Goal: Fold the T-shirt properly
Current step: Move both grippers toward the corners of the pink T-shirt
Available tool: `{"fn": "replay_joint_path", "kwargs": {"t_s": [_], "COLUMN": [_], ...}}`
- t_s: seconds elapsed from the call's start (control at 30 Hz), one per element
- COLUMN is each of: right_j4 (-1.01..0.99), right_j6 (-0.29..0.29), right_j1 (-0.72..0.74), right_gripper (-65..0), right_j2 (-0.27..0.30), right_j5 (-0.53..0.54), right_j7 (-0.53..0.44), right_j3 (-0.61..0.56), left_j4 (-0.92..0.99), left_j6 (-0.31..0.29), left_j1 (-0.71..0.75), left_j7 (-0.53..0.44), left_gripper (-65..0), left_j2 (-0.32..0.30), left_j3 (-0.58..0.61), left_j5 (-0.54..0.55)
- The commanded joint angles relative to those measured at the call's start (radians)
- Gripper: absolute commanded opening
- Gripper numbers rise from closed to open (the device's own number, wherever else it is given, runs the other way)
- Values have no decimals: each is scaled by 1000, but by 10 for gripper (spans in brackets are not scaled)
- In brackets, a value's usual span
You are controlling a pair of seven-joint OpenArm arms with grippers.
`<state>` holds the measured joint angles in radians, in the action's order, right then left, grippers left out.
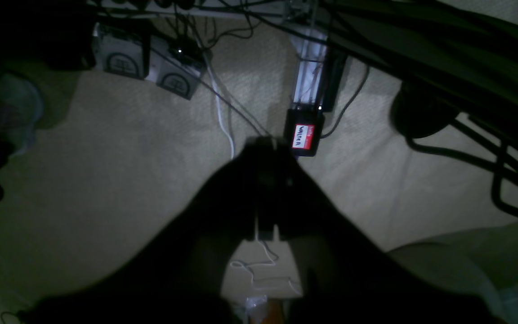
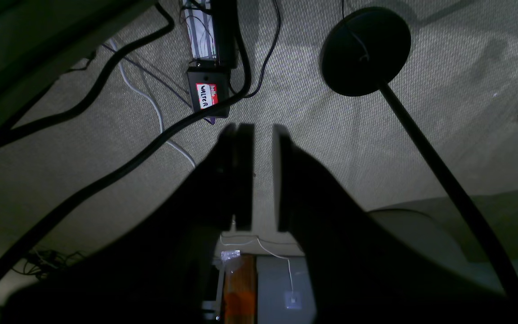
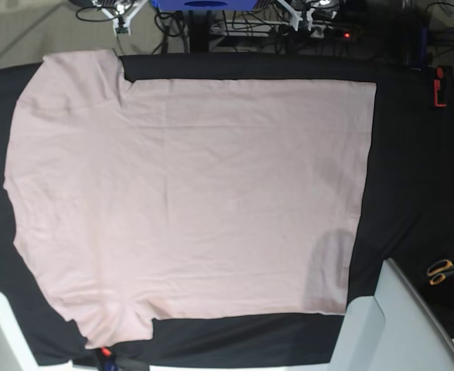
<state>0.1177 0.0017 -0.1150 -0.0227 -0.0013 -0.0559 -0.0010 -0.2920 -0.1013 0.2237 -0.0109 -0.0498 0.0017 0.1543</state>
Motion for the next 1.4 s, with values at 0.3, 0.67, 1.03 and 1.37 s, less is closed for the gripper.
{"fn": "replay_joint_path", "kwargs": {"t_s": [0.3,0.67,1.03,1.37], "right_j4": [1,95,762,1465], "right_j6": [7,7,5,8], "right_j1": [-25,-119,-460,-671], "right_gripper": [-585,-644,-644,-644], "right_j2": [-3,-3,22,-27], "right_j5": [-1,1,4,4], "right_j7": [0,6,262,557], "right_j3": [0,2,8,263], "left_j4": [-148,-246,-628,-1142], "left_j6": [5,5,5,5], "left_j1": [98,191,443,701], "left_j7": [2,4,4,2], "left_gripper": [-650,-650,-650,-650], "left_j2": [-2,-57,-123,-106], "left_j3": [4,-9,-33,-308], "left_j5": [-2,0,11,11]}}
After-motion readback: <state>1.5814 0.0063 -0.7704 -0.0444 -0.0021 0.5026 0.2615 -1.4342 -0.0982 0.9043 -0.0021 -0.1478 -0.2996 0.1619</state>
